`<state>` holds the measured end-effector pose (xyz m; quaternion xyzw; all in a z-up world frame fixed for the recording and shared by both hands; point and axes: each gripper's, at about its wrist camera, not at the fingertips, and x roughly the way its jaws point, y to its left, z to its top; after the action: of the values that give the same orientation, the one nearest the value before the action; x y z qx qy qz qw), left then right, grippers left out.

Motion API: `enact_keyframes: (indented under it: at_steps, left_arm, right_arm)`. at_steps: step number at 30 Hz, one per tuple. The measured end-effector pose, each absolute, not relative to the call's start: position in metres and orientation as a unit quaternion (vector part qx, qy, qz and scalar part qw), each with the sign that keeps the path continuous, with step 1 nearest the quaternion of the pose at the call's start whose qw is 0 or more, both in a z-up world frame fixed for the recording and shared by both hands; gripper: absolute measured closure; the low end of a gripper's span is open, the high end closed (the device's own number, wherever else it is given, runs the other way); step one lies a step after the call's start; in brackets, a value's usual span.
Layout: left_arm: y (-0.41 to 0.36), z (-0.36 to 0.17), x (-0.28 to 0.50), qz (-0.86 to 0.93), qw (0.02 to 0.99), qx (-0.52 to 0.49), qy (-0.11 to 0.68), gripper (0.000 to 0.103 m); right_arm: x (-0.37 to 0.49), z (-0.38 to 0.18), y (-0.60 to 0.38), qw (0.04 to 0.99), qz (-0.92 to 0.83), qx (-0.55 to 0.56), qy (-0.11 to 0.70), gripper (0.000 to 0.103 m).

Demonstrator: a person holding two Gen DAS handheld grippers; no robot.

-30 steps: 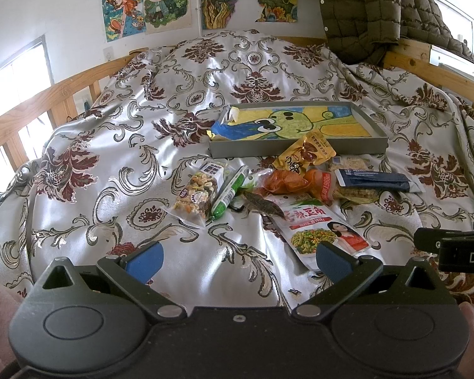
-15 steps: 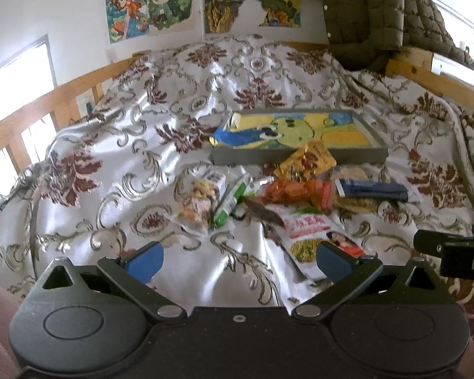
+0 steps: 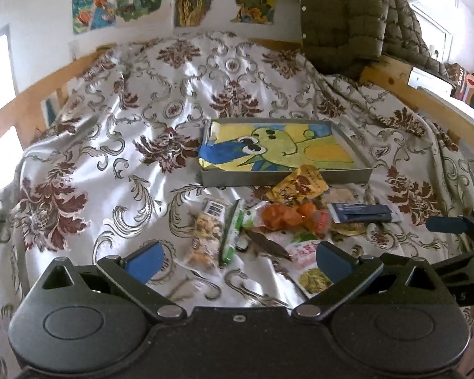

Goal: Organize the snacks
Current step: 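Lower the left tool onto the mixed-nut bag while the right tool lowers onto the brown dried fish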

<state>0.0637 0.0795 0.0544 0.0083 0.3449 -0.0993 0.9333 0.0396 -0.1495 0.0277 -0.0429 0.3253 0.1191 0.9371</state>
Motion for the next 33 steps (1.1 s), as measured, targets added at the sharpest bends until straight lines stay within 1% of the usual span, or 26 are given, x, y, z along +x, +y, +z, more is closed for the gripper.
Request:
enact_keyframes:
  at_steps: [12,15,19,24,29,33]
  left_arm:
    - [0.117,0.021,0.163,-0.074,0.913,-0.003,0.4,0.001]
    - [0.118,0.007,0.184,-0.065,0.905,-0.008,0.421,0.001]
    - [0.114,-0.01,0.198,-0.064,0.898,0.0,0.436,0.001]
    - [0.106,-0.027,0.203,-0.078,0.892,0.01,0.444,0.001]
    - [0.101,-0.032,0.2,-0.109,0.898,0.019,0.425,0.002]
    - [0.099,-0.037,0.202,-0.112,0.895,0.019,0.43,0.002]
  right_arm:
    - [0.114,0.01,-0.064,0.884,0.232,-0.181,0.362,0.0]
    - [0.13,0.004,-0.053,0.873,0.258,-0.192,0.366,0.0]
    - [0.146,-0.009,-0.053,0.867,0.286,-0.17,0.372,0.001]
    - [0.159,-0.028,-0.06,0.859,0.291,-0.154,0.392,0.011]
    - [0.164,-0.04,-0.063,0.852,0.29,-0.148,0.411,0.017]
    - [0.169,-0.045,-0.064,0.853,0.28,-0.138,0.419,0.022]
